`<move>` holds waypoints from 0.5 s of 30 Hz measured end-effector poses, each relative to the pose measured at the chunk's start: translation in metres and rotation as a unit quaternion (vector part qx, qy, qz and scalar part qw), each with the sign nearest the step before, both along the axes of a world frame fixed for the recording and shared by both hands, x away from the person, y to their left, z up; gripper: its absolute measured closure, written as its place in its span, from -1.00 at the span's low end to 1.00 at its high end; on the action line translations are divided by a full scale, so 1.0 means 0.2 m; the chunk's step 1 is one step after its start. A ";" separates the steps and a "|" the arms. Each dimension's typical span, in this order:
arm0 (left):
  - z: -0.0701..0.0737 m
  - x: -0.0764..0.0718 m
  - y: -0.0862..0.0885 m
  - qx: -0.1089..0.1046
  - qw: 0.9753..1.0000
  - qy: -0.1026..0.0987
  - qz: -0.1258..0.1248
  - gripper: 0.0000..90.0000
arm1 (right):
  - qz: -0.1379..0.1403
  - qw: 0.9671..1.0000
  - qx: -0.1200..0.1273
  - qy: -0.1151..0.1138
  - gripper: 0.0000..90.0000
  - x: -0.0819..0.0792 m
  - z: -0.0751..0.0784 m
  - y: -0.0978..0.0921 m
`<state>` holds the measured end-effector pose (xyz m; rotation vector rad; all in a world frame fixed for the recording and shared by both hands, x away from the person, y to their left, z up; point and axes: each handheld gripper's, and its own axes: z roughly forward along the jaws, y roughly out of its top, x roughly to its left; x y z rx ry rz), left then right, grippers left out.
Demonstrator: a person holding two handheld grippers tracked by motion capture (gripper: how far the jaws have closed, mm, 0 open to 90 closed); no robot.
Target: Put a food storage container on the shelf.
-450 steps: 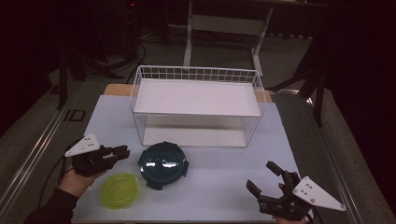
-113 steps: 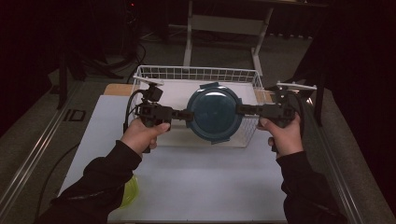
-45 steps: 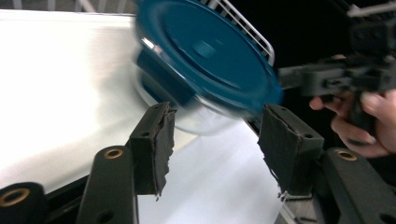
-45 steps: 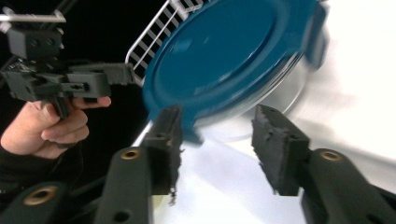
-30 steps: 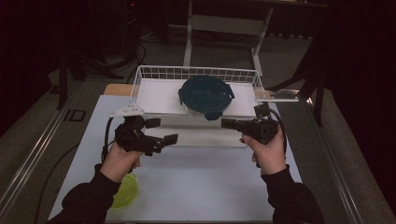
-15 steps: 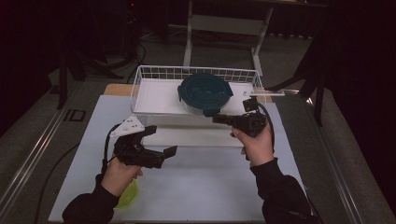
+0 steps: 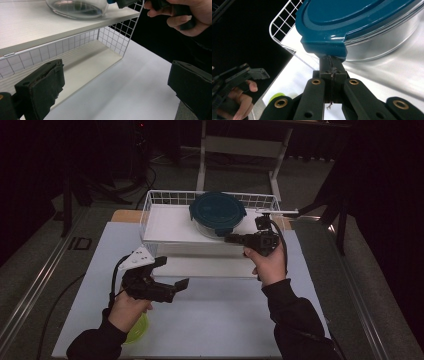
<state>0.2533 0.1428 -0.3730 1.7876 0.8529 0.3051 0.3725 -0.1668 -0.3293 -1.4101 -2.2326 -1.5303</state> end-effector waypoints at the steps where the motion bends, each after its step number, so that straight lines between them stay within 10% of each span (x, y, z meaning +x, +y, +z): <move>1: 0.00 0.00 0.00 0.000 1.000 0.001 0.000 -0.99 | -0.001 1.000 -0.001 0.000 0.99 0.01 0.00 0.01; 15: -0.02 -0.02 0.04 0.007 1.000 -0.012 -0.008 -0.99 | 0.008 1.000 0.006 -0.008 0.84 -0.01 0.00 0.03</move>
